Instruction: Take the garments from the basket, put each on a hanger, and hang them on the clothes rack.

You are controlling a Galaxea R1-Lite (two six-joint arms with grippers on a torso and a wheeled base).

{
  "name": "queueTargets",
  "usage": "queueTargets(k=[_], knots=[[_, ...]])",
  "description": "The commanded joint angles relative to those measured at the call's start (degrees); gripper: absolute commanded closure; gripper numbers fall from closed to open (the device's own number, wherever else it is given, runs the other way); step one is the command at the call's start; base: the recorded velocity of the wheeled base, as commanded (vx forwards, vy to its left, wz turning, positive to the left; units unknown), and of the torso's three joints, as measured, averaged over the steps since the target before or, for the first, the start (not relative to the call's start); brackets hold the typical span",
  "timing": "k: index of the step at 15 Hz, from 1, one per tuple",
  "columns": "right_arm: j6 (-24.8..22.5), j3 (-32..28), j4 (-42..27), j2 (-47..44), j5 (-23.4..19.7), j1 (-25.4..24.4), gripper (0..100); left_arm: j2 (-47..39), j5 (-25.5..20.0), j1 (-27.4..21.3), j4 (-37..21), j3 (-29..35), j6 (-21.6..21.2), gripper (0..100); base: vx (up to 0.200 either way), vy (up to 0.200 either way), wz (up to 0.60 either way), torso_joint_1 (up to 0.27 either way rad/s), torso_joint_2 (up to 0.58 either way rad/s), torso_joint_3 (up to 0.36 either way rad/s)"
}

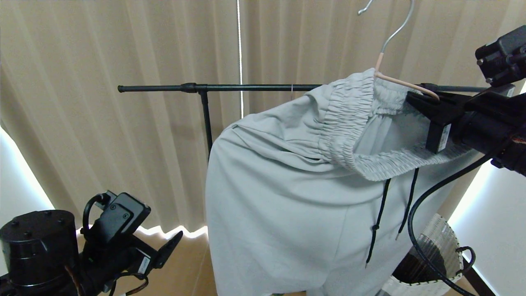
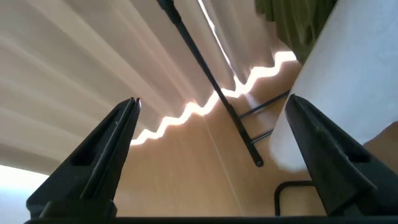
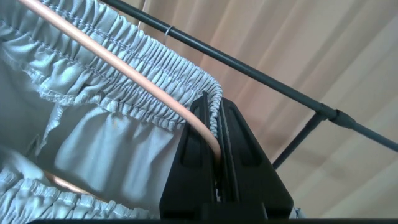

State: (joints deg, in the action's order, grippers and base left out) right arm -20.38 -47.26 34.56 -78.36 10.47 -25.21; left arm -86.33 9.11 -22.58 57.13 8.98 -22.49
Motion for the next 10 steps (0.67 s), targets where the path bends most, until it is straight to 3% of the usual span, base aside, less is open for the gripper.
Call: queueTargets(k=[1,6,10], knots=[[0.0,-0.1,0.1,-0.3,-0.1,0.0,100,0.2,-2.8,-0.5,1.3,-0.2,0.1,0,0.0,0.0,0.0,0.0,0.0,0.0],[0.8,-0.4,0.1,0.1,-0.3,0.0,100,-0.2,-13.9,-0.4,6.9,0.7,0.3,0,0.0,0.0,0.0,0.0,0.0,0.0],[1.4,-0.3,0.1,0.5,-1.2,-0.3,100,-0.3,-19.3,-1.4,9.1,1.2,0.3,0,0.0,0.0,0.0,0.0,0.0,0.0]])
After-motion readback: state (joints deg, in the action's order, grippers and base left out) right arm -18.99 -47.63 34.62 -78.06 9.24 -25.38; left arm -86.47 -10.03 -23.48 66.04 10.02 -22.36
